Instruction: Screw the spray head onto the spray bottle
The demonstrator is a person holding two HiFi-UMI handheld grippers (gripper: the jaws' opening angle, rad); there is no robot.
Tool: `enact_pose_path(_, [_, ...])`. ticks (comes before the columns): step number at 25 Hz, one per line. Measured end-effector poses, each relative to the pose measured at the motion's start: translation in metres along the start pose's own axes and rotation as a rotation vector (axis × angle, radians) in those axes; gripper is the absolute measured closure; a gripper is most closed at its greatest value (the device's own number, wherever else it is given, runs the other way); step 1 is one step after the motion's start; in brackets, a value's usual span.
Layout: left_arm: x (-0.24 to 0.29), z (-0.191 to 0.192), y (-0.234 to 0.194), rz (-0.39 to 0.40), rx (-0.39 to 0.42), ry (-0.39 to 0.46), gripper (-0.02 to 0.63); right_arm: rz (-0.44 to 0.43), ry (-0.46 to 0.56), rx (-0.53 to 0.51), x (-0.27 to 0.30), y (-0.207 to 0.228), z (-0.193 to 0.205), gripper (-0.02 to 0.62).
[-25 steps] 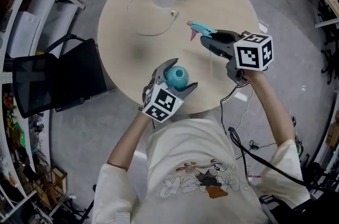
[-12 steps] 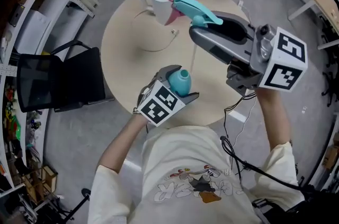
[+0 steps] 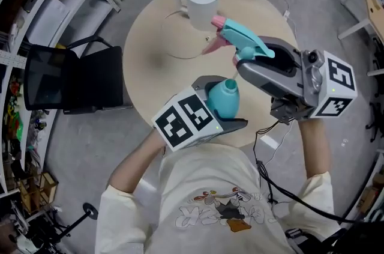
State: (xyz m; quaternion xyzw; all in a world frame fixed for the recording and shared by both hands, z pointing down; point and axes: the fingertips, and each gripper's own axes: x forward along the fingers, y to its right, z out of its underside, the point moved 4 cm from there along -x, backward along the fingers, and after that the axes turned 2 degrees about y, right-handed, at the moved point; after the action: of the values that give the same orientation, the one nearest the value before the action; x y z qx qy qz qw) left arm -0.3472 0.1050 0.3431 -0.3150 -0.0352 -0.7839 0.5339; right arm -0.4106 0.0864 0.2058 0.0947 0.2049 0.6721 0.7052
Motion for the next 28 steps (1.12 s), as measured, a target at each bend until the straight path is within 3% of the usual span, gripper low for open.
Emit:
enact_pose_path(4, [-0.014, -0.03, 0.01, 0.052, 0.061, -0.032, 0.172, -0.083, 0.022, 0.033, -0.006, -0.009, -0.008, 0.457])
enact_pose_path(9, [-0.024, -0.052, 0.02, 0.118, 0.089, -0.045, 0.172, -0.159, -0.003, -0.002, -0.011, -0.022, -0.009, 0.457])
enact_pose_path(16, [-0.028, -0.055, 0.036, 0.118, 0.145, -0.081, 0.172, -0.26, -0.005, -0.024, -0.018, -0.043, -0.005, 0.457])
enact_pose_path(20, [-0.03, -0.058, 0.047, 0.167, 0.178, -0.085, 0.172, -0.323, -0.003, -0.045, -0.022, -0.049, -0.009, 0.457])
enact_pose_path(28, [-0.035, -0.059, 0.05, 0.2, 0.184, -0.103, 0.172, -0.385, -0.011, -0.061, -0.017, -0.057, -0.009, 0.457])
